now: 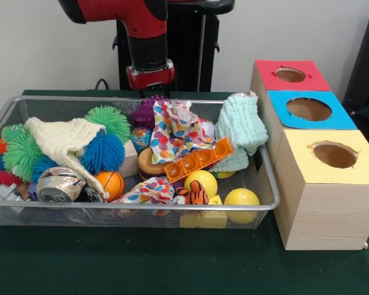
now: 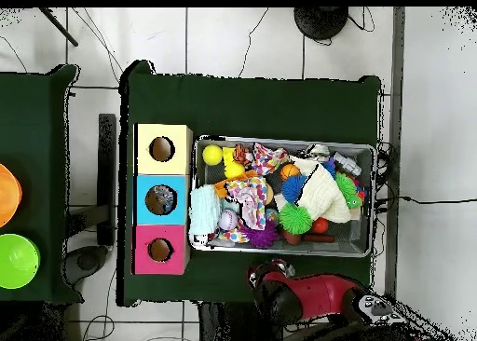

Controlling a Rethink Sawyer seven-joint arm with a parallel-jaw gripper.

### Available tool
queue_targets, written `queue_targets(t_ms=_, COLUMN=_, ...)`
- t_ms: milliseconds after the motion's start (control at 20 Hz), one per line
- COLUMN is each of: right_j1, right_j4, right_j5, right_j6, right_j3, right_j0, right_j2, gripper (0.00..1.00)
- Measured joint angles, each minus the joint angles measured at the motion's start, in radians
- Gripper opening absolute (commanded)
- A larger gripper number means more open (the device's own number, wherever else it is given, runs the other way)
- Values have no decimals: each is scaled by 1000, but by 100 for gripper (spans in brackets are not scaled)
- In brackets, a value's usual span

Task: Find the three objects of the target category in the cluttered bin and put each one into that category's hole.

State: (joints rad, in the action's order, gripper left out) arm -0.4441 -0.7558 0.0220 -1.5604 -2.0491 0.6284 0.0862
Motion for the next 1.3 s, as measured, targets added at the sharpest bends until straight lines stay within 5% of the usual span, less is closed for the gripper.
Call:
queue_targets(t_ms=450, right_j1=8, right_j4=0, right_j5=18, right_j6=0, right_j3=0, right_j0=0, right_j2=-17, gripper=100)
queue_targets(t_ms=500, right_j1=7, right_j4=0, right_j5=18, right_j6=0, right_j3=0, right_j0=0, right_j2=-18, gripper=0)
queue_targets(t_ms=1300, right_j1=-17, right_j4=0, right_j5=18, right_j6=0, right_j3=0, right_j0=16, right_j2=-18, gripper=0)
